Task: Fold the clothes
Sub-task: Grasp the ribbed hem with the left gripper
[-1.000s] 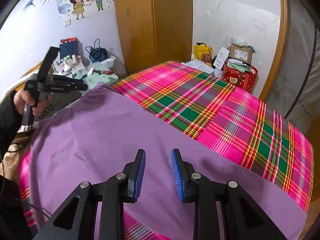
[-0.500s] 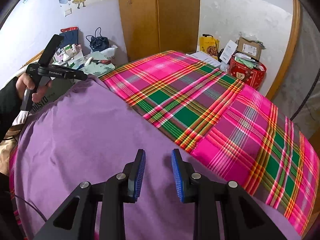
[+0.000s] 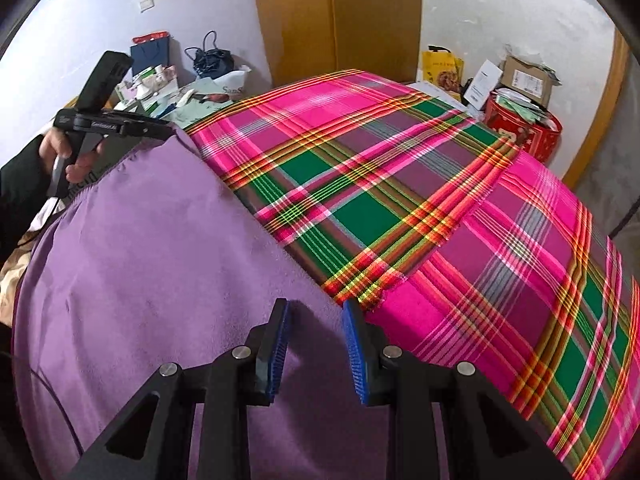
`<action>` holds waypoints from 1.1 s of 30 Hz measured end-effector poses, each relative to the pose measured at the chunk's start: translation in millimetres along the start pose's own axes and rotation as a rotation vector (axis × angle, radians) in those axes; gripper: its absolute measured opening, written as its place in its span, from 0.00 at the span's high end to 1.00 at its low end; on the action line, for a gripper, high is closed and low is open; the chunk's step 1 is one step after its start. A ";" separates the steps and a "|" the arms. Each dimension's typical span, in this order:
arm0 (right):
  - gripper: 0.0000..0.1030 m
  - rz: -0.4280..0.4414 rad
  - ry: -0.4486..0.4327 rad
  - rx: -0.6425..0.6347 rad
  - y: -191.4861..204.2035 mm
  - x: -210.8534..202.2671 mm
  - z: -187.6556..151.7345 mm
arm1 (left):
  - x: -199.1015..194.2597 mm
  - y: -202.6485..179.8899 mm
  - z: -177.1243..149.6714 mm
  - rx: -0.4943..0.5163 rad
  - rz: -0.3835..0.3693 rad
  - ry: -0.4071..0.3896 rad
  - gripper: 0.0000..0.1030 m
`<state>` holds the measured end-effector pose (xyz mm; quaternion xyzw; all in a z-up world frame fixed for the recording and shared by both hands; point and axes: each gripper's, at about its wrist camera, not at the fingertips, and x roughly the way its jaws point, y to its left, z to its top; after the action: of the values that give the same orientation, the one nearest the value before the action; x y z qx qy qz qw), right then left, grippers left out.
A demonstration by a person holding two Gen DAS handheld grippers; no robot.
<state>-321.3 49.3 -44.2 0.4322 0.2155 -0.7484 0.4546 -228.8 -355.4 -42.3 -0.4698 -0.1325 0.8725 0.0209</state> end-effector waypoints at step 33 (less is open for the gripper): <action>0.96 -0.099 -0.118 -0.070 41.9 -58.8 -2.3 | -91.4 -23.8 -17.5 0.073 0.011 -0.298 0.72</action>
<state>-271.5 59.3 7.1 0.3602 0.2354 -0.7861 0.4438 -165.5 -343.4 28.9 -0.3348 -0.0997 0.9369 0.0131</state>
